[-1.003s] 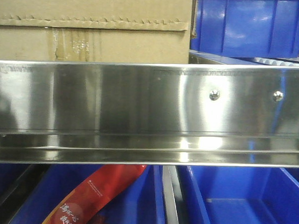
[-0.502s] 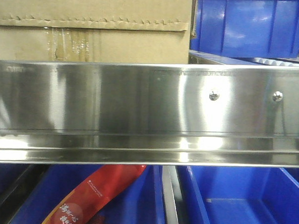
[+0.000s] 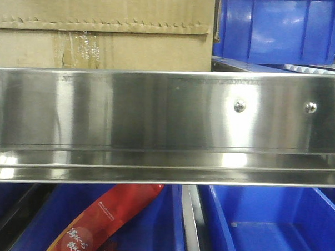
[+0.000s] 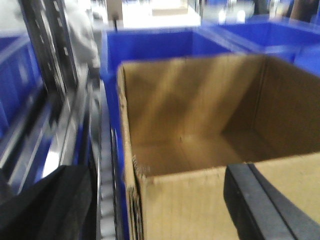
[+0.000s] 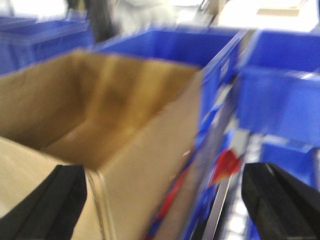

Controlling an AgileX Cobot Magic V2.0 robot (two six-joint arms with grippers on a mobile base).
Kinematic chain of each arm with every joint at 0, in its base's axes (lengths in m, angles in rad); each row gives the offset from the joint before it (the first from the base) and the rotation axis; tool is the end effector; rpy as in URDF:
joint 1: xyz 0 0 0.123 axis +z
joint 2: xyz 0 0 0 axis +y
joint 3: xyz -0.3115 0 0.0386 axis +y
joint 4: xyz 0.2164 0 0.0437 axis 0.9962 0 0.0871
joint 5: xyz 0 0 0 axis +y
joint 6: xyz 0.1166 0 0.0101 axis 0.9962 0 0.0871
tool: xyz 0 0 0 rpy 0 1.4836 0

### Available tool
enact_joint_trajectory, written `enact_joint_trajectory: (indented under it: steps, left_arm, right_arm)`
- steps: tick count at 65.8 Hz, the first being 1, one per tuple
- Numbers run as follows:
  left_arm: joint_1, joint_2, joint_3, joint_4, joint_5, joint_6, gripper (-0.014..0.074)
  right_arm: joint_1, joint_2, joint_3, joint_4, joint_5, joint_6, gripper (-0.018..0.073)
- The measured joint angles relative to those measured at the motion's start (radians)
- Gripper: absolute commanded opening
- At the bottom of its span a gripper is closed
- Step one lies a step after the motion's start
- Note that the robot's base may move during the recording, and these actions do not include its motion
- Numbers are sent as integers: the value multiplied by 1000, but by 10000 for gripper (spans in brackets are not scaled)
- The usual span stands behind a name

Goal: Grab carton from right shelf to conveyor
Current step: 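Clamp the carton's side walls with both grippers and lift it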

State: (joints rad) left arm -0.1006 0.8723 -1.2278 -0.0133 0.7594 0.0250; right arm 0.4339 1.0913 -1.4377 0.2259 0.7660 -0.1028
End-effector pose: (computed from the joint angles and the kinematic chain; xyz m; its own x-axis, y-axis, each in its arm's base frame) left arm 0.1273 -0.0139 0.4661 -0.3081 0.0465 -0.9502 0.1138 0.9934 0.0117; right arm 0.1638 0.0960 0.4953 -0.3182 -0.0807 -0.9446 -0.5306 0.8409 0.1069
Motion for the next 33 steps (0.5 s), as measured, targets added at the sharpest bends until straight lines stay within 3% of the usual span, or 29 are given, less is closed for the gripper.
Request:
enact_joint_trajectory:
  steps: [18,33]
  left_arm:
    - [35,322,-344,6,282,-40,456]
    - [54,531,-555,41,433,-52,456]
  right_arm:
    - [8,379,-544,-60,418,159,517]
    - [63,599,-802,-147,462,216,517]
